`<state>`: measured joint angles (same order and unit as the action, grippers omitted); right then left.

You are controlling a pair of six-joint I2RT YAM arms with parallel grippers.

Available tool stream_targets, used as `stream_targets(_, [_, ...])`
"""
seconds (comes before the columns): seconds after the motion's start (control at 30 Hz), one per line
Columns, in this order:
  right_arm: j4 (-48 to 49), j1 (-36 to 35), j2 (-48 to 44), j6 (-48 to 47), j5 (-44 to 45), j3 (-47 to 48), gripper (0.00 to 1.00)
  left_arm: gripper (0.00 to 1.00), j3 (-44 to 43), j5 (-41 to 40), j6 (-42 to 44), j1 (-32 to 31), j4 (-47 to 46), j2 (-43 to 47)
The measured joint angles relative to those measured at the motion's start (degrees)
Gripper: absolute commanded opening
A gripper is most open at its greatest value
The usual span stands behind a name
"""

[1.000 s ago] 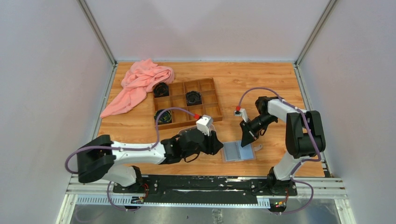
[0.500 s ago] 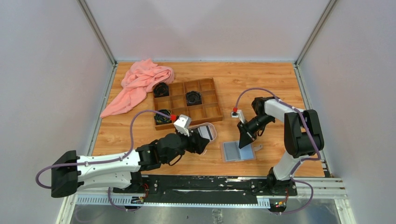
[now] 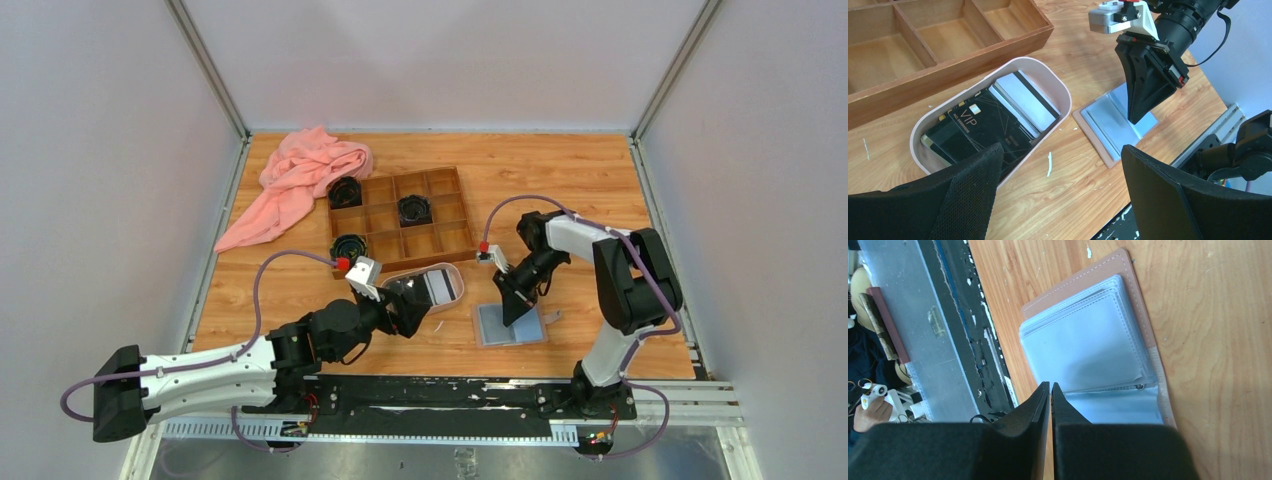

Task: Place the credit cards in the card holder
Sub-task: Turn over the card slot in the card holder.

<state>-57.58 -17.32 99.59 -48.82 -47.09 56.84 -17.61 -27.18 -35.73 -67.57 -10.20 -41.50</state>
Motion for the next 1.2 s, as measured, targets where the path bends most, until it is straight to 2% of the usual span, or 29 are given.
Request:
stream_targets(0.3, [2.73, -1.31, 2.56, 3.32, 4.17, 0.00, 0.09, 0.93, 0.09, 0.85, 0.20, 0.00, 0.04, -0.02])
stream_targets(0.7, [4.22, -1.53, 1.57, 5.84, 7.93, 0.00, 0.10, 0.91, 0.00, 2.54, -0.28, 0.00, 0.02, -1.97])
stream_targets(0.9, [5.27, -1.31, 0.63, 5.97, 8.52, 0.00, 0.11, 0.86, -4.50, 7.34, -1.64, 0.00, -0.11, -11.30])
stream_targets(1.03, [5.49, -0.90, 0.63, 6.01, 8.70, 0.00, 0.11, 0.74, -9.81, 11.23, -4.35, 0.00, -2.14, -20.15])
stream_targets(1.2, [5.53, -0.59, 0.66, 6.01, 8.79, 0.00, 0.11, 0.66, -15.63, 15.08, -7.45, -0.09, -3.48, -30.58])
